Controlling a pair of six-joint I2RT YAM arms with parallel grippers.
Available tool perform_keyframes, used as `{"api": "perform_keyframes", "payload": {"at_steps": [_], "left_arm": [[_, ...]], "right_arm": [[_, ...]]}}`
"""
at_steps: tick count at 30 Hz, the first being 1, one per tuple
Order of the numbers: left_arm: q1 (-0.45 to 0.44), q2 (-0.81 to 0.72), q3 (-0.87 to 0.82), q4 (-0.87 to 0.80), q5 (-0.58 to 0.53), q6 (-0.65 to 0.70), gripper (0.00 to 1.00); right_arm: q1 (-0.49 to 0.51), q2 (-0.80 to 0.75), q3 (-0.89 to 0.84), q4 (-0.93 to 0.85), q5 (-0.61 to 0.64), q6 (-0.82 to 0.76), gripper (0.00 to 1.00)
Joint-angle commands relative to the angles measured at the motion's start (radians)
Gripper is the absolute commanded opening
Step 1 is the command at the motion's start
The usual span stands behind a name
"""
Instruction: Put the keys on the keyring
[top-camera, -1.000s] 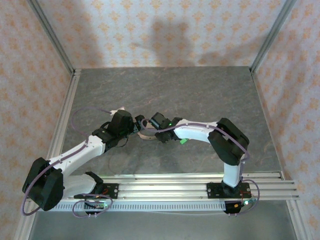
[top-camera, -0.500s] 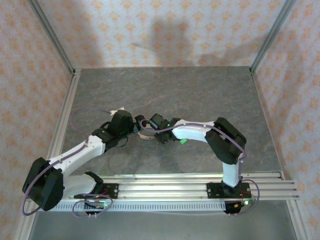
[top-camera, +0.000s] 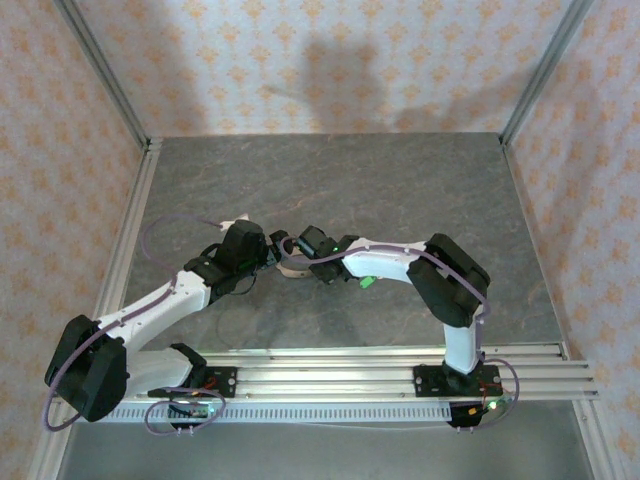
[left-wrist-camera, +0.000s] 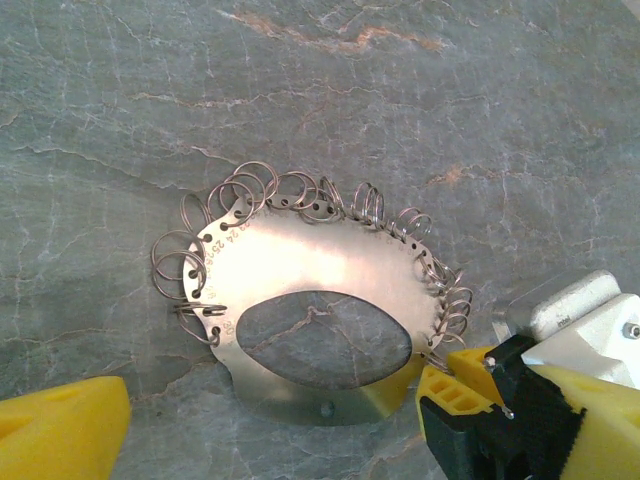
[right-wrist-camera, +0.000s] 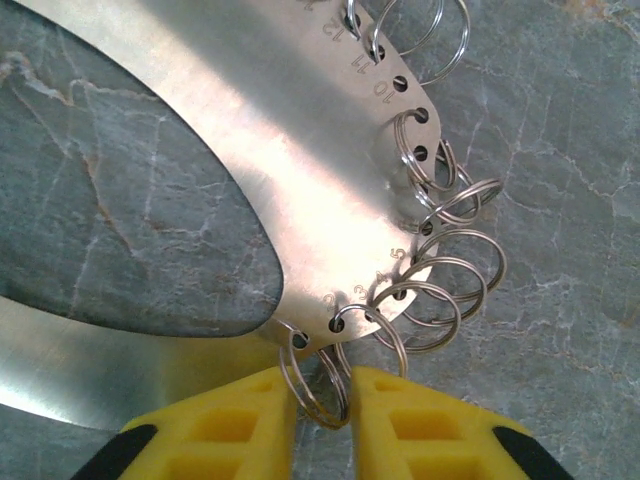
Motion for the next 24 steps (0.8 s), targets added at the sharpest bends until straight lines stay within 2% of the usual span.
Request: {"api": "perform_keyframes", "payload": {"at_steps": [1,5,9,15,24], "left_arm": [[-0.006,-0.012,-0.002,-0.015,-0.017,-0.009,1.0],[-0.006,-0.013,-0.002,-0.014,-0.015,-0.01,1.0],[-0.005,-0.014,-0.004,-0.015,-0.015,-0.008,1.0],[-0.006,-0.02,-0.004,-0.015,-0.016,-0.011,1.0],[-0.006,-0.028,0.0,-0.02,-0.017,-0.015,1.0]], "right_arm": [[-0.005,0.019,0.036,-0.008,0.028,0.0,0.18],[-0.006,0.019,0.041,-0.013,0.013,-0.005,0.12],[-0.006,0.013,0.039,-0.018,-0.01,-0.005,0.0],[-0.018,-0.015,0.036,-0.025,-0.083,0.007,0.0],[-0.114,-0.104,0.033,-0.012,-0.37,0.078,0.0]]}}
